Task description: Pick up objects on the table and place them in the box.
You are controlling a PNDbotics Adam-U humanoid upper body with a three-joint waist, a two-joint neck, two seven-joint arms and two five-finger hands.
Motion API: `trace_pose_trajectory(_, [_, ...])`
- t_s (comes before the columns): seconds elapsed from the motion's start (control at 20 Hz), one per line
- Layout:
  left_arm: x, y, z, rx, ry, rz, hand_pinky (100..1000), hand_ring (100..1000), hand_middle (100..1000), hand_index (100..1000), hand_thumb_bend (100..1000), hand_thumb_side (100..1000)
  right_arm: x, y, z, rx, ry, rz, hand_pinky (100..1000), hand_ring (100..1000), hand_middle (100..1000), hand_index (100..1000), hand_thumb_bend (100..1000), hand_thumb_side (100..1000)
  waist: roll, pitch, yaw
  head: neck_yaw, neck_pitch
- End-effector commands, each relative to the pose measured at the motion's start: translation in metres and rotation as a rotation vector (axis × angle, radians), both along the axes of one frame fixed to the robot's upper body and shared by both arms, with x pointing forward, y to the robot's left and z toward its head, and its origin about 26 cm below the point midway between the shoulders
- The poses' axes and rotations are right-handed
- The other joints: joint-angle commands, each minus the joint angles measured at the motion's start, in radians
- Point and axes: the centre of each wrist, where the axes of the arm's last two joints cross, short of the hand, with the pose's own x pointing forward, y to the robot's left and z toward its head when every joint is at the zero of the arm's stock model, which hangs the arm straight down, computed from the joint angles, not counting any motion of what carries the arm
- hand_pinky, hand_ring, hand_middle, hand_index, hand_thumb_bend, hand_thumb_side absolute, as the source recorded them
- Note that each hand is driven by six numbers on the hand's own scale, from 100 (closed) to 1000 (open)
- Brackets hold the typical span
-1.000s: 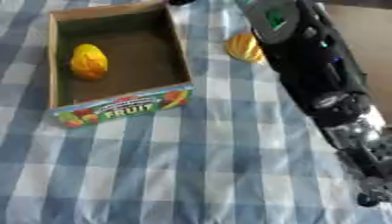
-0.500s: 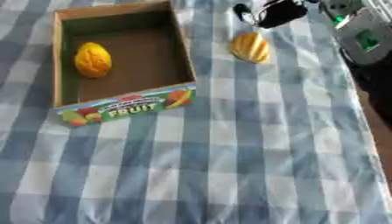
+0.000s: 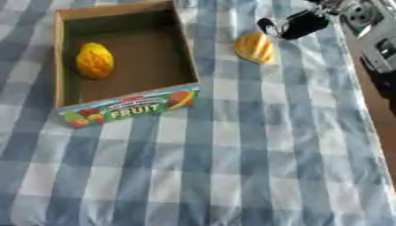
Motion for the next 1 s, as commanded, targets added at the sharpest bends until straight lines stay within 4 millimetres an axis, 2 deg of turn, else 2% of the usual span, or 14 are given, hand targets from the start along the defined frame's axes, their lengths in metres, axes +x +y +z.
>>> trace_pose_trajectory(0.05, [-0.003,0.003,0.007,0.018,-0.026,0.009,785,863,810,914,336,392,0.001,-0.007,0.012,-0.023,-0.002,-0.019,889,1000,828,915,242,333,0.005,-0.018,0.001,-0.001,-0.013])
trace_pose_trajectory(0.5, [-0.003,0.002,0.007,0.016,-0.025,0.006,785,864,810,914,336,392,0.02,-0.009,-0.004,-0.059,0.047,-0.057,892,1000,832,918,282,346,0.006,-0.017,0.004,-0.001,-0.012])
trace_pose_trajectory(0.7, [-0.003,0.002,0.007,0.015,-0.026,0.005,785,864,810,914,336,391,0.025,-0.013,-0.012,-0.095,0.075,-0.075,896,1000,836,923,339,319,0.006,-0.017,0.004,0.001,-0.01])
trace_pose_trajectory(0.8, [-0.003,0.002,0.007,0.015,-0.026,0.005,784,864,810,914,336,391,0.026,-0.015,-0.015,-0.113,0.09,-0.089,899,1000,833,915,411,219,0.005,-0.017,0.004,0.001,-0.01])
trace_pose_trajectory(0.85, [-0.003,0.002,0.007,0.015,-0.026,0.005,784,864,810,914,336,391,0.027,-0.017,-0.016,-0.119,0.097,-0.095,898,1000,822,905,428,113,0.005,-0.017,0.004,0.001,-0.01])
trace_pose_trajectory(1.0, [-0.003,0.002,0.007,0.016,-0.024,0.004,784,864,810,914,335,393,0.027,-0.019,-0.016,-0.124,0.101,-0.113,896,1000,812,899,391,100,0.005,-0.017,0.002,0.001,-0.008])
